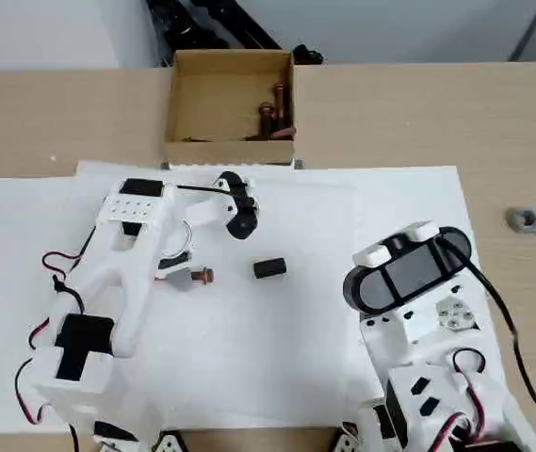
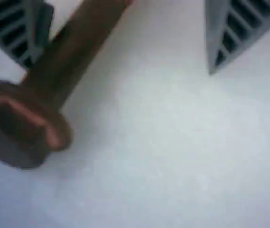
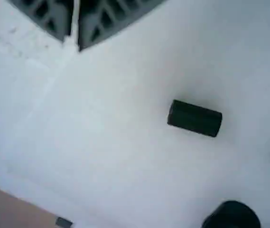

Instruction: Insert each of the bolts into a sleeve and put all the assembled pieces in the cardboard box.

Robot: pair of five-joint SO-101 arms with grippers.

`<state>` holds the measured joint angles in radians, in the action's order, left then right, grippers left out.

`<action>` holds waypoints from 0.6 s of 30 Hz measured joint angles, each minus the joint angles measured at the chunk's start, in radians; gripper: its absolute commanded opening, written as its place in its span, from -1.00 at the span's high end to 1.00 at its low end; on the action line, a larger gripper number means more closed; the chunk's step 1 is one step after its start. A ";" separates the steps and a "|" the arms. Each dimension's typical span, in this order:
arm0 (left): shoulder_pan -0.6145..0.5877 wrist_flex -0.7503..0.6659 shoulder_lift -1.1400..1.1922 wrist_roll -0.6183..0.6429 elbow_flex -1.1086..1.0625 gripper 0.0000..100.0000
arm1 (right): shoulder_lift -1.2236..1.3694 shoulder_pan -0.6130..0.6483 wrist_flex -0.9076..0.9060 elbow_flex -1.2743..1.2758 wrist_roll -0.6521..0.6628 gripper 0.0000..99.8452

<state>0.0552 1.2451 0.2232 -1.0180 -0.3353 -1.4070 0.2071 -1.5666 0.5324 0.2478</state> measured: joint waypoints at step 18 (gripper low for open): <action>-0.026 0.295 -0.373 0.091 -0.018 0.99 | 0.005 0.000 0.012 0.017 0.000 1.00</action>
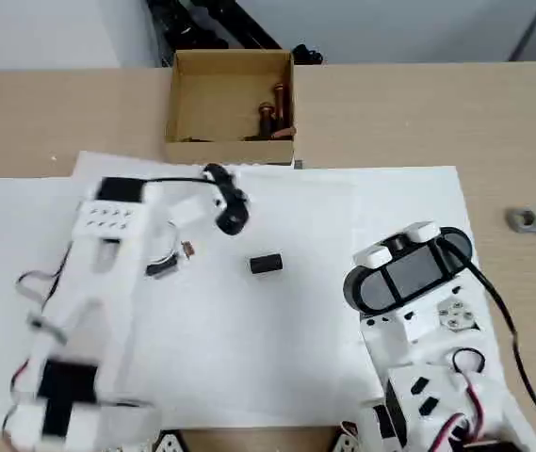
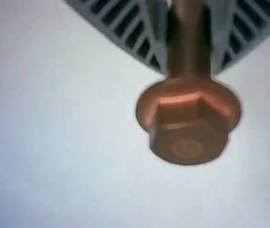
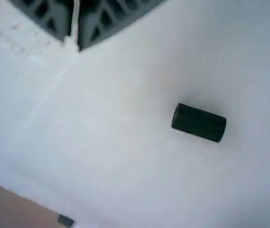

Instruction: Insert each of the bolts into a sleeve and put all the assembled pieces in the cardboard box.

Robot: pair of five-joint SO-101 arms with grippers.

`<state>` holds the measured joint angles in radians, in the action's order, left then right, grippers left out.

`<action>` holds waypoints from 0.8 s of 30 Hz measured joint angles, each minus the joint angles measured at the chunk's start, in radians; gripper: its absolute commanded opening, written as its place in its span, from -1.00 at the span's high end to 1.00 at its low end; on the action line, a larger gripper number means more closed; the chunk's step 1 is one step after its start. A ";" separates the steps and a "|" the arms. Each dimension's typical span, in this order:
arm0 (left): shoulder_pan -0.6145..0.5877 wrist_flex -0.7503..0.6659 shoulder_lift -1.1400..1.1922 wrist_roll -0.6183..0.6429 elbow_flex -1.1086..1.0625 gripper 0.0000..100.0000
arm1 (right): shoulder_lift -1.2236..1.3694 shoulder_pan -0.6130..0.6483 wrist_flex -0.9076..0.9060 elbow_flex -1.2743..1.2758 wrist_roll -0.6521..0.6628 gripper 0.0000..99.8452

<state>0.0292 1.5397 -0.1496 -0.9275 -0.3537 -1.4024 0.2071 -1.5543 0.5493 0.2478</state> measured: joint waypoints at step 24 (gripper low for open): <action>-0.428 0.020 -0.614 0.752 -0.290 0.99 | 0.993 0.262 0.717 0.017 -0.020 0.80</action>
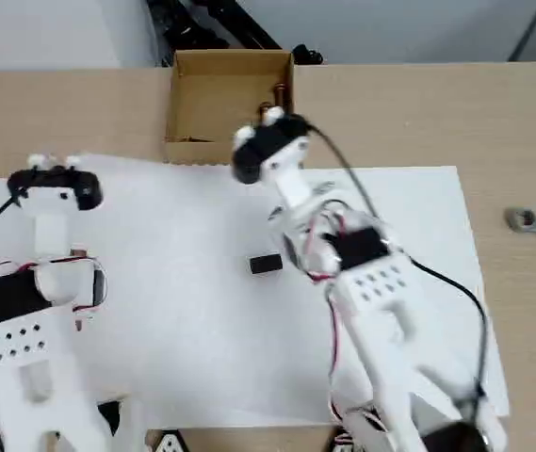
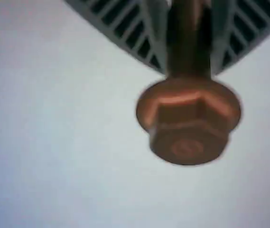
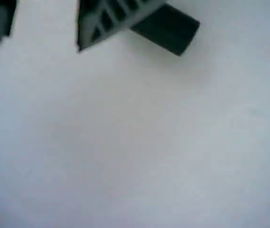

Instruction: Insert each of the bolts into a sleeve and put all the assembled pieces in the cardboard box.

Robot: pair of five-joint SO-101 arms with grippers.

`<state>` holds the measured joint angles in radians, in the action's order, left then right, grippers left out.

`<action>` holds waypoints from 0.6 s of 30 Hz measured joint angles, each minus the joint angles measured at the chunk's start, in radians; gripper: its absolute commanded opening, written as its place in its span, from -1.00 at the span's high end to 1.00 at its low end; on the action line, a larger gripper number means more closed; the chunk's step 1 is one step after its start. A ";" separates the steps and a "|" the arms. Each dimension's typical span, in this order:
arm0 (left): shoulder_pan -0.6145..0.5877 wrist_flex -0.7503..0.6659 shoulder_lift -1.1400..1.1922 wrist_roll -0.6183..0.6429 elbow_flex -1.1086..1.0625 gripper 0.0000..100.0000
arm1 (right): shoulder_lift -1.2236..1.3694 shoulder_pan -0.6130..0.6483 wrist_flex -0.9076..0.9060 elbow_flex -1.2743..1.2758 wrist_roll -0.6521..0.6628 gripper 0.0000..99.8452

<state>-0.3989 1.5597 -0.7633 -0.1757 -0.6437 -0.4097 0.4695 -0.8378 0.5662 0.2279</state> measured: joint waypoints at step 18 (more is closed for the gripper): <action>-0.046 -0.078 0.000 0.037 -0.015 0.99 | 0.279 0.106 -0.155 -0.032 0.562 0.80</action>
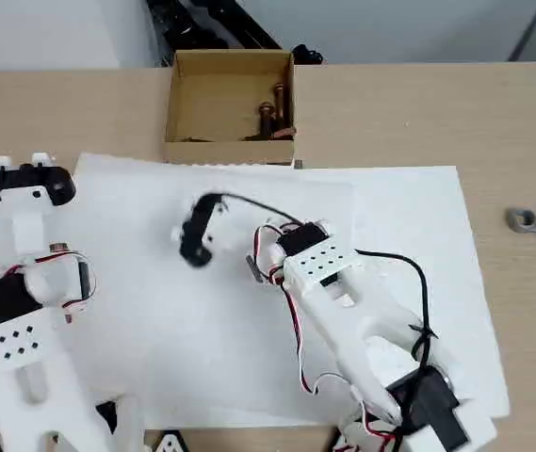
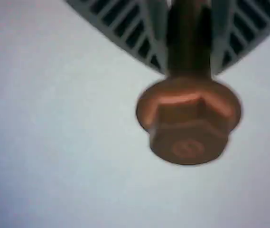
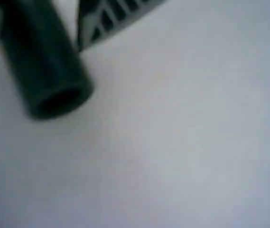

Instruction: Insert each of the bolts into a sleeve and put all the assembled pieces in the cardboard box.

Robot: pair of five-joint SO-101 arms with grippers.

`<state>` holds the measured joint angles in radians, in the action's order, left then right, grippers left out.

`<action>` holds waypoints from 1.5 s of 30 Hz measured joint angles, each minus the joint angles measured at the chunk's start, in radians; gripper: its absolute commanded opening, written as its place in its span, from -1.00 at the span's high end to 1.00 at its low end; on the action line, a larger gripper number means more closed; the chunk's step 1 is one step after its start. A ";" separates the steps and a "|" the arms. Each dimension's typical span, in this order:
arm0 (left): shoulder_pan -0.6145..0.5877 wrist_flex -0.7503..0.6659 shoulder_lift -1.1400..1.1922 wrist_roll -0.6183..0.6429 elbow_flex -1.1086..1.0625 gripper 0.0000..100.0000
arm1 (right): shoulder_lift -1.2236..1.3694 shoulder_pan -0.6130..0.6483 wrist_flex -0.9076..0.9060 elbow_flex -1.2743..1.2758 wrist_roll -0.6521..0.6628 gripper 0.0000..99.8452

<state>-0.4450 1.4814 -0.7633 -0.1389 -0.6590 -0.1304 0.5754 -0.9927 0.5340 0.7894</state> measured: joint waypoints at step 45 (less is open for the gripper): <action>-0.002 -0.101 0.000 -0.014 -0.095 0.99 | 0.302 0.035 -0.183 -0.253 0.193 0.94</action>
<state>-0.4465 1.3802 -0.7633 -0.1527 -0.7541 0.1718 0.6107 -1.1753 0.2808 0.9828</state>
